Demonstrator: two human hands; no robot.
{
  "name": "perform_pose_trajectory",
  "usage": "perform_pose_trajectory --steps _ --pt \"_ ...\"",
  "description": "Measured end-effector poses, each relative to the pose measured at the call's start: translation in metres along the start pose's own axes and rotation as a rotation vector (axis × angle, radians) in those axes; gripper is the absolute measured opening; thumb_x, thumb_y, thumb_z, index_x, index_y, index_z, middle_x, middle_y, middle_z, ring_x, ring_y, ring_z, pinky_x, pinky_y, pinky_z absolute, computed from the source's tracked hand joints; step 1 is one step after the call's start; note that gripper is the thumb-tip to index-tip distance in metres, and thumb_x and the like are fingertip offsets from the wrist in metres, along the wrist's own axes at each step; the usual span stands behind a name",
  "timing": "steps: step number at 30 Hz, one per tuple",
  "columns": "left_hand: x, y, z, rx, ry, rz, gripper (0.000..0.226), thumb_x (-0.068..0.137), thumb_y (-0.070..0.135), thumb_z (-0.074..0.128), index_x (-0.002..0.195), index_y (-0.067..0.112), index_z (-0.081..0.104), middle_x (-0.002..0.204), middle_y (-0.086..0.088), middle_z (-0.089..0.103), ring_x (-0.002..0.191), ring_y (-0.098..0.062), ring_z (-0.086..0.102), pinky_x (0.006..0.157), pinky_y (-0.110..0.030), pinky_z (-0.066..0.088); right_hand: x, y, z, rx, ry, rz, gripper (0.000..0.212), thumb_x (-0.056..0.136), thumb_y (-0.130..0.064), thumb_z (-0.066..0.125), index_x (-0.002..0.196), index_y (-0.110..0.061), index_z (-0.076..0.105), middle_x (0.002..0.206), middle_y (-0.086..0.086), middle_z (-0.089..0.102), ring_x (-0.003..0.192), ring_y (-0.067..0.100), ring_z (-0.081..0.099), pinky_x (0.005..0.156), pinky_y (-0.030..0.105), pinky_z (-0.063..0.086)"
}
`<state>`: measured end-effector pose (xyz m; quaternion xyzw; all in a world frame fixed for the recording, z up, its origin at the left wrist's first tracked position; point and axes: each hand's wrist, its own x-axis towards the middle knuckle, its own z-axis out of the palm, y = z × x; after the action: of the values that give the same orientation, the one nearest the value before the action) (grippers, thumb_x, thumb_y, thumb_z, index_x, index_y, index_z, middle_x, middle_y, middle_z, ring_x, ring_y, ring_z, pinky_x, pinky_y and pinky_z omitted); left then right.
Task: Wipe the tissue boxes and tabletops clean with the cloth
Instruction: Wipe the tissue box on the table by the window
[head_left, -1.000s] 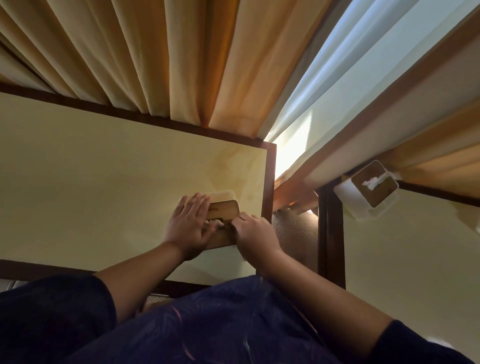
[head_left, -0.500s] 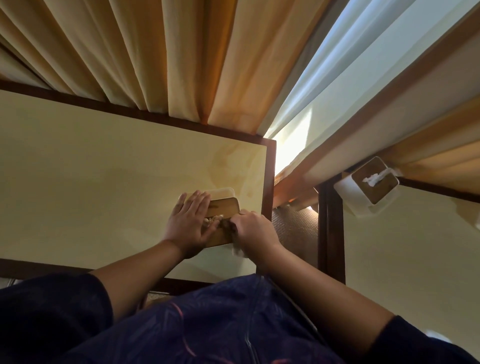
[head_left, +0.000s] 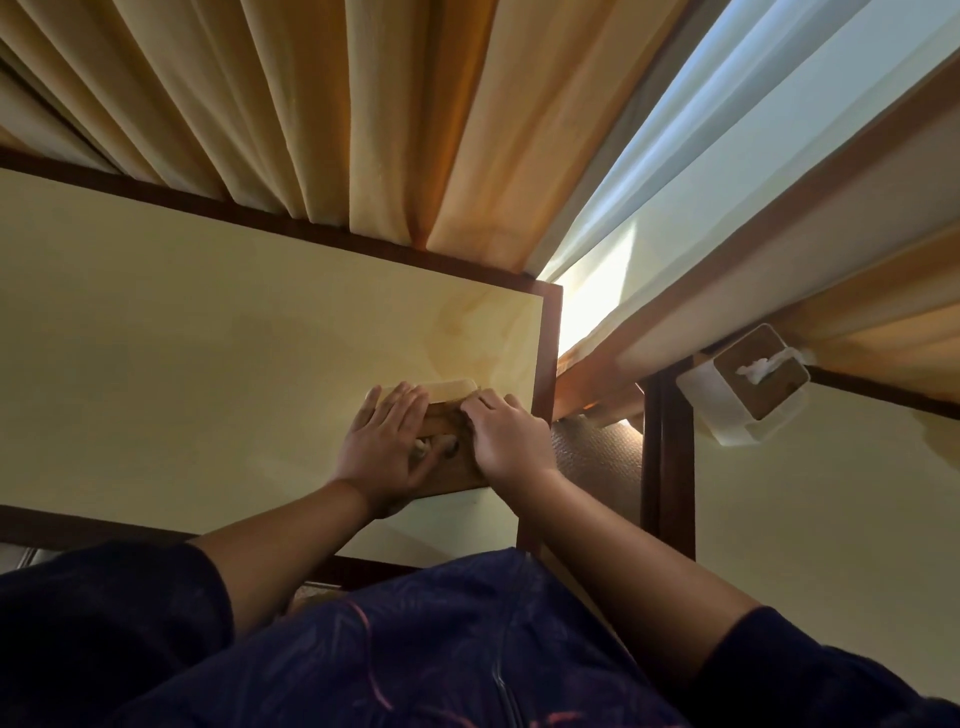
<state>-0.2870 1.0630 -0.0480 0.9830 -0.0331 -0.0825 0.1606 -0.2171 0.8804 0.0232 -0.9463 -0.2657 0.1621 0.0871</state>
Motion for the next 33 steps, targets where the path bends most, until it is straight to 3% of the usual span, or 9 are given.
perform_pose_trajectory --steps 4,7,12,15,20,24,27,31,33 --pt "-0.001 0.001 -0.004 -0.022 0.004 0.008 0.084 0.104 0.069 0.015 0.162 0.011 0.025 0.168 -0.008 0.031 0.159 -0.021 0.015 0.131 -0.045 0.002 -0.027 0.008 0.013 -0.029 -0.018 -0.071 0.025 0.104 -0.031 0.059 0.126 -0.019 0.056 0.130 0.002 0.060 0.106 0.023 0.062 0.075 0.034 0.054" --pt "-0.002 0.001 -0.006 -0.028 0.000 0.008 0.087 0.102 0.072 0.011 0.163 0.011 0.024 0.169 -0.008 0.029 0.160 -0.020 0.013 0.131 -0.045 0.002 -0.050 0.017 0.023 -0.079 -0.104 -0.139 0.039 0.094 -0.023 0.075 0.127 -0.015 0.057 0.136 0.011 0.062 0.104 0.023 0.069 0.083 0.032 0.052" --pt "-0.001 0.001 -0.015 0.053 -0.078 0.065 0.122 0.081 0.097 0.011 0.164 0.008 0.016 0.171 -0.009 0.020 0.161 -0.024 0.004 0.130 -0.049 -0.002 -0.055 0.022 0.021 -0.038 -0.104 -0.144 0.032 0.100 -0.026 0.064 0.129 -0.017 0.055 0.136 0.005 0.056 0.093 0.024 0.065 0.086 0.034 0.051" --pt "0.002 -0.005 -0.025 0.136 -0.203 0.141 0.141 0.068 0.106 0.030 0.165 0.006 0.005 0.173 -0.012 0.012 0.161 -0.028 0.000 0.129 -0.048 -0.007 -0.059 0.028 0.019 0.033 -0.046 -0.057 0.031 0.100 -0.019 0.059 0.131 -0.019 0.055 0.127 0.000 0.056 0.083 0.026 0.063 0.071 0.033 0.044" --pt "0.024 0.000 -0.046 0.261 -0.425 0.232 0.144 0.066 0.085 0.071 0.164 0.012 -0.003 0.174 -0.009 0.003 0.160 -0.027 -0.004 0.129 -0.047 -0.010 -0.069 0.045 0.006 -0.008 0.026 -0.055 0.028 0.099 -0.019 0.065 0.126 -0.021 0.056 0.118 -0.003 0.055 0.075 0.022 0.059 0.070 0.038 0.055" --pt "0.052 0.015 -0.063 0.417 -0.544 0.463 0.146 0.064 0.062 0.089 0.165 0.022 -0.008 0.174 -0.003 -0.007 0.160 -0.024 -0.012 0.122 -0.056 -0.015 -0.065 0.050 -0.010 -0.086 0.067 -0.131 0.025 0.098 -0.027 0.060 0.120 -0.016 0.061 0.114 0.003 0.060 0.067 0.024 0.061 0.064 0.041 0.057" --pt "0.064 0.032 -0.072 0.534 -0.541 0.602 0.139 0.070 0.049 0.092 0.165 0.031 -0.009 0.174 -0.002 -0.012 0.158 -0.026 -0.019 0.118 -0.059 -0.019 -0.063 0.042 -0.014 -0.085 -0.002 -0.187 0.027 0.101 -0.025 0.060 0.127 -0.019 0.056 0.123 0.002 0.059 0.079 0.023 0.067 0.076 0.042 0.058" --pt "0.062 0.039 -0.071 0.342 -0.565 0.380 0.147 0.067 0.062 0.088 0.163 0.026 -0.018 0.162 0.001 -0.034 0.153 -0.024 -0.030 0.121 -0.056 -0.020 -0.061 0.034 0.002 -0.073 -0.076 -0.206 0.029 0.102 -0.022 0.060 0.130 -0.019 0.055 0.132 0.002 0.056 0.097 0.024 0.067 0.090 0.042 0.053" --pt "0.052 0.038 -0.065 0.176 -0.499 0.209 0.134 0.078 0.070 0.074 0.164 0.019 -0.016 0.168 -0.003 -0.026 0.156 -0.025 -0.024 0.126 -0.051 -0.014 -0.061 0.031 0.013 -0.085 -0.075 -0.177 0.025 0.101 -0.022 0.061 0.125 -0.019 0.060 0.127 0.001 0.060 0.097 0.025 0.068 0.086 0.042 0.054"
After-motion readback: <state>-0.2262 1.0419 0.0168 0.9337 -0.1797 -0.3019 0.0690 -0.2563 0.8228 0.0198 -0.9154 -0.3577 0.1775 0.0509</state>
